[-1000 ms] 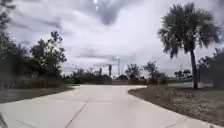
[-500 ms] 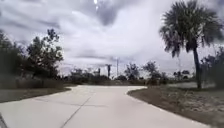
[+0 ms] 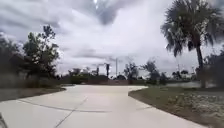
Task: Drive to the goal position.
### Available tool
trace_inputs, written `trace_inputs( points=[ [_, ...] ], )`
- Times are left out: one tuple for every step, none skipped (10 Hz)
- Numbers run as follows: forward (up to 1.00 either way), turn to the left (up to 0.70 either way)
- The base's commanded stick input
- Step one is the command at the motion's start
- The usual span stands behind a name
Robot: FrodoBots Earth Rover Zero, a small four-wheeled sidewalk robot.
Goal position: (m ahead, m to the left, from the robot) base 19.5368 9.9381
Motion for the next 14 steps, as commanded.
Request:
trace_inputs(
  points=[
    [0.85,0.0],
    [0.85,0.0],
    [0.85,0.0],
    [0.85,0.0],
    [0.85,0.0],
    [0.85,0.0],
    [0.85,0.0],
    [0.85,0.0],
    [0.85,0.0],
    [0.85,0.0],
    [0.85,0.0],
    [0.85,0.0],
    [0.85,0.0],
    [0.85,0.0]
  ],
)
